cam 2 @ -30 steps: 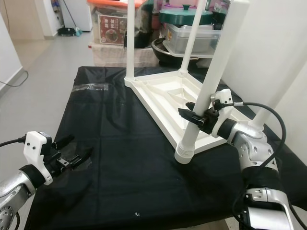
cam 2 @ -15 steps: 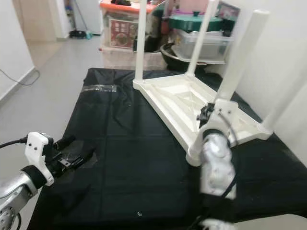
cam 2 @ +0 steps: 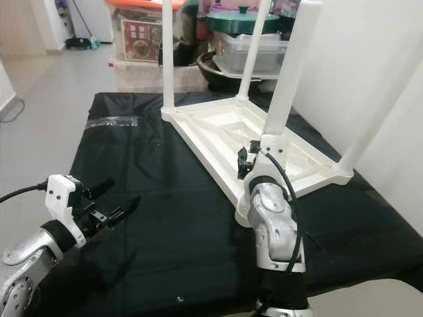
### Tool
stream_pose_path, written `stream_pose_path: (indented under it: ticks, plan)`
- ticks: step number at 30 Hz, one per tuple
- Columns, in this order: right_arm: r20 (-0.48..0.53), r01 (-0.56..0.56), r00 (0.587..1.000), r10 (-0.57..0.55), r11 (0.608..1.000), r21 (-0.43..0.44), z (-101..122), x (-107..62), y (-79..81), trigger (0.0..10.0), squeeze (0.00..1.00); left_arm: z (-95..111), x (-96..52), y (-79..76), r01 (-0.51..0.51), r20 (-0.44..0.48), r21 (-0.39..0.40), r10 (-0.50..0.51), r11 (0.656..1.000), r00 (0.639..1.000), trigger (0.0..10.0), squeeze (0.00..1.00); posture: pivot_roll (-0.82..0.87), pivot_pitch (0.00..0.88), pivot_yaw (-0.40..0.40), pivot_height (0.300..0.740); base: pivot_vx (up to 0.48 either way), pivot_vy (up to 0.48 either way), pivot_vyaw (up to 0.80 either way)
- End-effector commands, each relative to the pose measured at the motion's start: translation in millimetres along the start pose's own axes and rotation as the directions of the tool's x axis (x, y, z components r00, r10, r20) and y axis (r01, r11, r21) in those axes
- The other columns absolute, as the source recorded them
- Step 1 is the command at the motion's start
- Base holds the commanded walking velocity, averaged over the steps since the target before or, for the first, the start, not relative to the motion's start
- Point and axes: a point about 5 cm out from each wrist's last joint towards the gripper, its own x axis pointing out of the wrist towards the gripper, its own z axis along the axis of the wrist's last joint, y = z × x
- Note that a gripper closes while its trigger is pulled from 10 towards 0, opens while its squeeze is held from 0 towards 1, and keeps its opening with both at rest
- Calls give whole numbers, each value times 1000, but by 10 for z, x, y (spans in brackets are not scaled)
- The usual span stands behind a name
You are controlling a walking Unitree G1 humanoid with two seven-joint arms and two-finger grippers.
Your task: Building children table
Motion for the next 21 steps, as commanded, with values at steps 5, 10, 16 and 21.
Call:
stream_pose_path:
  ticks: [5,10,16,21]
  plan:
    - [58,-475,879,473,880,20,50,-53,-280,10000,0,-40,41,0,1,-7,-1,-1,1000,1000,10000,0,40,0,-92,740,0,0,0]
    - [-35,-571,820,571,821,12,-18,-37,-344,10000,0,-37,52,8,4,-6,2,-4,1000,1000,10000,0,46,0,-95,740,0,0,0]
    - [-149,-656,748,646,755,-17,-189,162,-263,8196,0,-40,55,11,0,-7,11,0,1000,1000,10000,0,68,0,-111,740,0,0,0]
    - [-78,-652,757,649,758,-8,-123,275,-260,0,0,-23,17,39,-15,-5,23,15,1000,1000,10000,0,83,0,-122,740,0,0,0]
